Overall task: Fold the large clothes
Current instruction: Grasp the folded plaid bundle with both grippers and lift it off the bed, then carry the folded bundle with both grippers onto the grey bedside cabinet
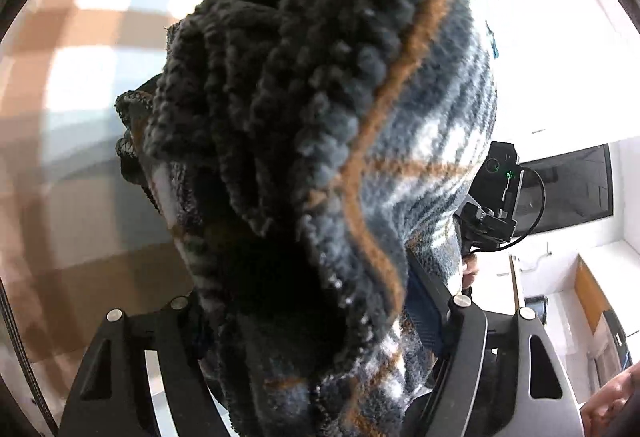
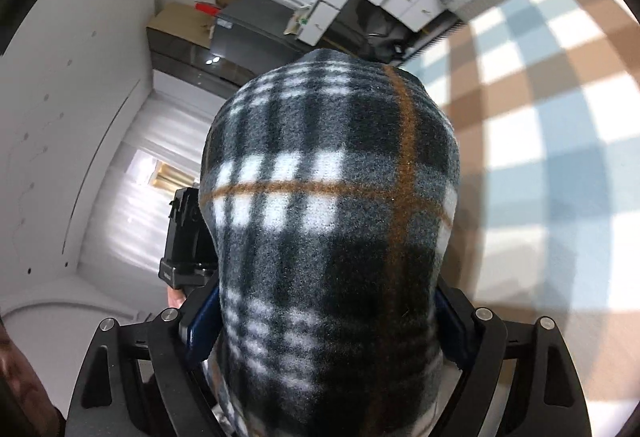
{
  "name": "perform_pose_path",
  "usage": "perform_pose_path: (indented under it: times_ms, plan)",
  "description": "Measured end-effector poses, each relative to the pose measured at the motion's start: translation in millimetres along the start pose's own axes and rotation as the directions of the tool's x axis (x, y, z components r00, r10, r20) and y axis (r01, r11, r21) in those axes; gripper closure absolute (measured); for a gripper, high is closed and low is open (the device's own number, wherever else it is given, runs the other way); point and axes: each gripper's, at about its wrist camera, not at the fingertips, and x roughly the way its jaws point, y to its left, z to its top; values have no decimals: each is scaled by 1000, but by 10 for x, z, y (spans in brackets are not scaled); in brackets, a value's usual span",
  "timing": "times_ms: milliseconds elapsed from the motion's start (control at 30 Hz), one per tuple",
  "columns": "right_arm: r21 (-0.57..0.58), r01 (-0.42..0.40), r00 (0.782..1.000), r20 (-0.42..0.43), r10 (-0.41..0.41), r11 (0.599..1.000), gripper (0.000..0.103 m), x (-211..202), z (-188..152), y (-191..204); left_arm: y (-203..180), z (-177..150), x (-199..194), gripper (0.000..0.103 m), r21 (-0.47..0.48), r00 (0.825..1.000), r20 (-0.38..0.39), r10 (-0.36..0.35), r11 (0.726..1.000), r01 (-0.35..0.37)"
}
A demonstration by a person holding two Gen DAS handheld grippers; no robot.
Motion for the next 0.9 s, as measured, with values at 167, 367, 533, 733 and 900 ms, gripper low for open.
perform_pose_path:
  times_ms: [167, 367, 533, 733, 900]
  plan:
    - [-23, -62, 998, -26, 62, 998, 14, 652, 393, 393, 122, 48, -741, 31, -19, 991, 114, 72, 997, -70]
    - [-20, -147, 985, -89, 145, 989, 14, 1840, 795, 840, 455, 73, -1629, 31, -111, 966, 206, 159, 984, -139]
    - [34, -211, 970, -111, 214, 977, 14, 2886, 946, 1016, 970, 67, -2169, 31, -198, 940, 245, 238, 961, -191]
    - [258, -110, 955, -241, 174, 960, 14, 4136, 554, 704, 2147, -183, -2189, 31, -435, 928, 159, 337, 868, -240]
    - [41, -6, 962, -273, 17, 999, 6, 4348, 333, 913, 2381, -462, -2183, 24, -484, 925, 267, 272, 867, -115]
